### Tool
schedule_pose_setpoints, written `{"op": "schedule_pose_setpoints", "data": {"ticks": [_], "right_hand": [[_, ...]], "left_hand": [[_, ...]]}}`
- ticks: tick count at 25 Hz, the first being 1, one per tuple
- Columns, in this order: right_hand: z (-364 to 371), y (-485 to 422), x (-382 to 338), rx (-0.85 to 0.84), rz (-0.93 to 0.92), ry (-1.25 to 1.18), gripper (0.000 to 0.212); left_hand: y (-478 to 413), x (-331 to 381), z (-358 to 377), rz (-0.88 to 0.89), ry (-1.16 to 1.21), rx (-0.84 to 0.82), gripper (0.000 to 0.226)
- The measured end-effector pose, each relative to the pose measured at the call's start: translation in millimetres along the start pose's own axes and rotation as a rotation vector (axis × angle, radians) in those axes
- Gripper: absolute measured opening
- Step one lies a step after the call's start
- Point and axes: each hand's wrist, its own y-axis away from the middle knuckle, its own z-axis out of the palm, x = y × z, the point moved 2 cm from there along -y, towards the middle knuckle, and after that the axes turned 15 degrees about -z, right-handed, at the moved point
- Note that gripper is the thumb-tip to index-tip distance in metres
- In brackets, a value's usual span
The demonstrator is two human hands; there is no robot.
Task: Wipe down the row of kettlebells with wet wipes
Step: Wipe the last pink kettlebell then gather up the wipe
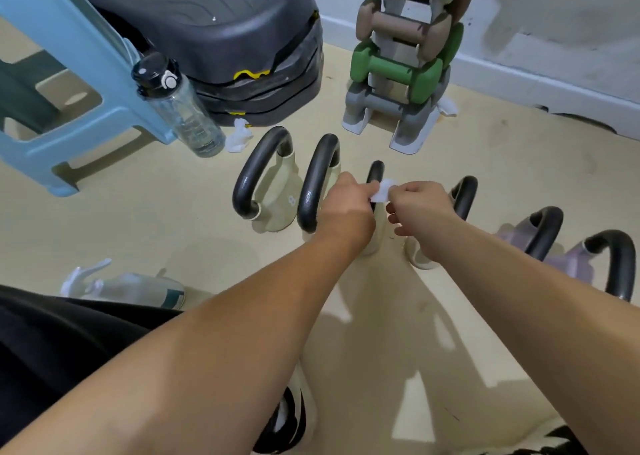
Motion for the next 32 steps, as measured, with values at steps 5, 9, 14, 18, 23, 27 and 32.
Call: {"op": "schedule_pose_setpoints", "data": {"ticks": [5,9,14,18,23,27,32], "right_hand": [[1.1,-0.6,-13.3,0.089,0.018,0.035,0.02],[16.9,2.9,-38.1,0.132,-0.133,0.095,0.038],[47.7,6.9,-59.6,0.052,-0.243,0.136,0.04],[61.3,7.3,-61.9,-0.013,-0.202,0.119,0.042],[80.2,-0.1,-70.4,-0.048,-0.194,0.12,0.037],[97.3,-2.7,-72.8,-0.064,-0.212,0.16,0.03],[91.5,-6.1,-64.0,-0.086,-0.132,0.161,0.034]], "left_hand": [[34.8,-34.8,-6.1,0.403,-0.587,-0.01,0.052],[30.6,-22.1,-31.8,0.479,-0.411,0.062,0.02],[-21.8,-38.5,-81.5,0.152,-0.148,0.143,0.022],[-10.3,-59.9,-76.1,0.124,-0.199,0.099,0.008],[-6.9,-95.7,-106.4,0.145,-0.555,-0.036,0.018],[-50.3,-79.0,-145.0,0.023,-0.297,0.288,0.015],[-56.4,-104.1,-137.7,-0.293,-0.222,0.193,0.018]]}}
